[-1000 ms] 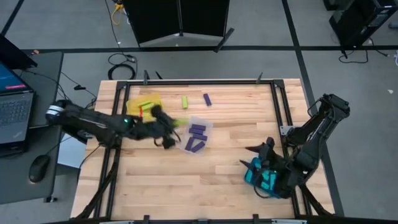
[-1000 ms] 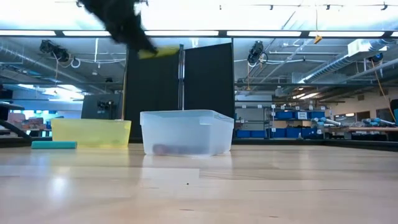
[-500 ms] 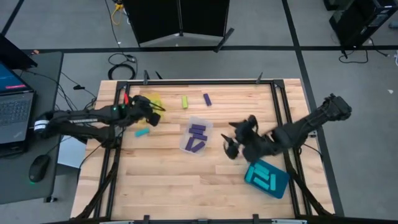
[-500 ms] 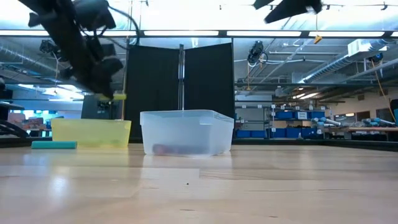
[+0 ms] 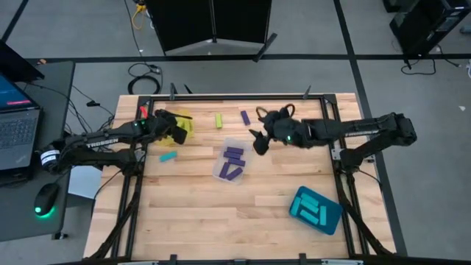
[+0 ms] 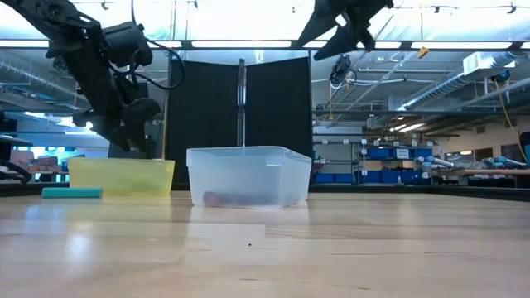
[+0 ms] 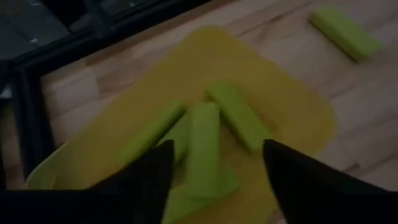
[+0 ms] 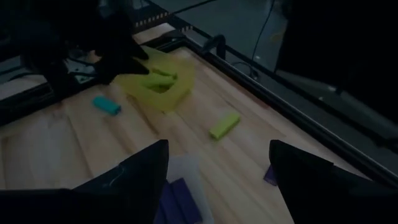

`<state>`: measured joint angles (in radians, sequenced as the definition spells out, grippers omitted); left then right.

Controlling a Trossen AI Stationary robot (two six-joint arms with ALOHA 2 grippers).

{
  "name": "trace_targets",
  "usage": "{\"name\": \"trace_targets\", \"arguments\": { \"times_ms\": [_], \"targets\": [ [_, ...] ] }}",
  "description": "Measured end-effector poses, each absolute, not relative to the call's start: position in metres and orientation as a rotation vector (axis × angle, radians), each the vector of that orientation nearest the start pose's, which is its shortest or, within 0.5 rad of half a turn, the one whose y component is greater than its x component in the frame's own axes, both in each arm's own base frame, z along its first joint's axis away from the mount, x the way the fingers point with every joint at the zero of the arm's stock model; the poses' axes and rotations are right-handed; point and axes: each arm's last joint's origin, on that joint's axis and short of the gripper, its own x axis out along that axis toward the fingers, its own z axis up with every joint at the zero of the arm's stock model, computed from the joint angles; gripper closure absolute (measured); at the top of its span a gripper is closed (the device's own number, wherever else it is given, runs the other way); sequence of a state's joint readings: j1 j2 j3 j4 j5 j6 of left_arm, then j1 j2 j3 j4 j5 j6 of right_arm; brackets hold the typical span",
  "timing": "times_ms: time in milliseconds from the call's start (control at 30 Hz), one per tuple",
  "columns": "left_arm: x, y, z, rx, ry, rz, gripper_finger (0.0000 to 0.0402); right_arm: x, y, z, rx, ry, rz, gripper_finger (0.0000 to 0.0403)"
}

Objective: Sort blocks
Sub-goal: Put the bottom green block into the yellow bin, then put the violet block into the transparent bin

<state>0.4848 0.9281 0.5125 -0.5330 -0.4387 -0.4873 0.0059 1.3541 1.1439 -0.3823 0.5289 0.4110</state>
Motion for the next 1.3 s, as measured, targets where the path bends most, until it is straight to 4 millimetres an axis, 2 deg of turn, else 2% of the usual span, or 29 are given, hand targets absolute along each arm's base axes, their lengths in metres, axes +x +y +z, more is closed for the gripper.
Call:
{"name": "trace_targets", "arguments": {
  "times_ms": [133,300,400,533,700,833,1067,1300],
  "targets": [
    [0.143,0.087,0.196,-0.448,0.744,1.004,0.0083,0.292,-0.036,0.314,0.279,0.482,-0.626,0.0115],
    [0.148,0.075,0.203,-0.448,0.700,0.867,0.0062,0.296,-0.077,0.304,0.350,0.498,-0.698,0.0115],
    [0.150,0.060,0.210,-0.404,0.671,0.756,0.0072,0.303,-0.106,0.286,0.388,0.540,-0.714,0.0115],
    [0.153,0.034,0.220,-0.341,0.624,0.584,0.0099,0.314,-0.144,0.252,0.437,0.631,-0.717,0.0110],
    [0.153,0.002,0.225,-0.280,0.717,0.411,0.0140,0.332,-0.183,0.223,0.475,0.716,-0.712,0.0104],
    [0.149,-0.016,0.226,-0.277,0.822,0.368,0.0163,0.346,-0.208,0.208,0.502,0.795,-0.718,0.0103],
    [0.144,-0.041,0.223,-0.328,0.949,0.312,0.0170,0.363,-0.239,0.187,0.542,1.025,-0.749,0.0101],
    [0.139,-0.065,0.214,-0.334,1.058,0.236,0.0170,0.380,-0.243,0.165,0.574,1.098,-0.682,0.0102]
  ]
}}
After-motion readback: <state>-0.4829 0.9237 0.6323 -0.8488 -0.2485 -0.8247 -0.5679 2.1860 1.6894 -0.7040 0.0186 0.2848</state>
